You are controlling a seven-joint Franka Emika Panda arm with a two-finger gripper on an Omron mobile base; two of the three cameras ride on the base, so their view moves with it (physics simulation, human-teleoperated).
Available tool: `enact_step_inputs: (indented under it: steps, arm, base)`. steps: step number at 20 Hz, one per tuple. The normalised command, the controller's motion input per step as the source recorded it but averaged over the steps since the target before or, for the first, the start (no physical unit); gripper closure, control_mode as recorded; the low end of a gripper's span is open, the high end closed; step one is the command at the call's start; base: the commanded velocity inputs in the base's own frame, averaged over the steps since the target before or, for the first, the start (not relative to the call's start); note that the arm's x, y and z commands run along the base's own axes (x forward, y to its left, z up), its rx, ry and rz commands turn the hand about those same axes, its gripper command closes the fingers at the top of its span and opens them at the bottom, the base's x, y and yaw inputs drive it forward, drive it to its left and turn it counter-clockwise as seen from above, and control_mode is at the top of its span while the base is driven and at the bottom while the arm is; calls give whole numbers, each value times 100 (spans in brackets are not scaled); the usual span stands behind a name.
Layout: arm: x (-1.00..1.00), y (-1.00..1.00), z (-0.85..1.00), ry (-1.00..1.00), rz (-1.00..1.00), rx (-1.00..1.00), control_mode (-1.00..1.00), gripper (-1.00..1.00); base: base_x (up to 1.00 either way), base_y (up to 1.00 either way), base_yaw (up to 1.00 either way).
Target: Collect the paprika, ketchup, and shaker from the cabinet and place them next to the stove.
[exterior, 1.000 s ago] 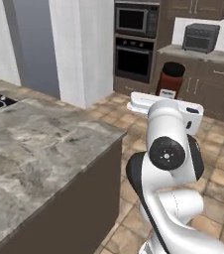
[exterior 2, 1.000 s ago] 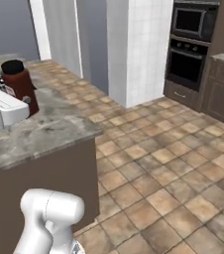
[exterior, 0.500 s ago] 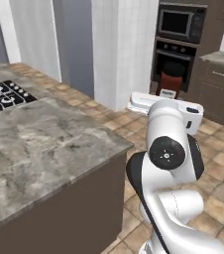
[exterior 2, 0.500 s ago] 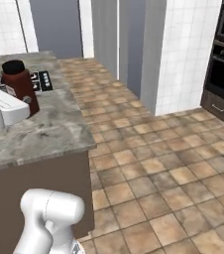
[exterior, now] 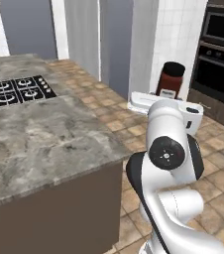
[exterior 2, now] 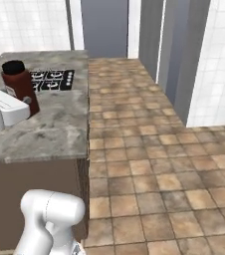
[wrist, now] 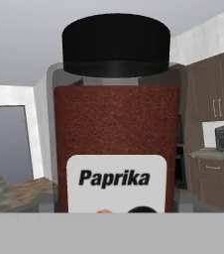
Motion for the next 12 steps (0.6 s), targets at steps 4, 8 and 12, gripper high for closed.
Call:
enact_step_inputs:
  steps: [4, 8, 12]
  arm:
    - [0, 0, 0, 0, 0, 0, 100, 100]
    - [0, 0, 0, 0, 0, 0, 100, 100]
    - [0, 0, 0, 0, 0, 0, 100, 100]
  base:
    - [35, -62, 43]
    - [36, -63, 43]
    - [37, -67, 41]
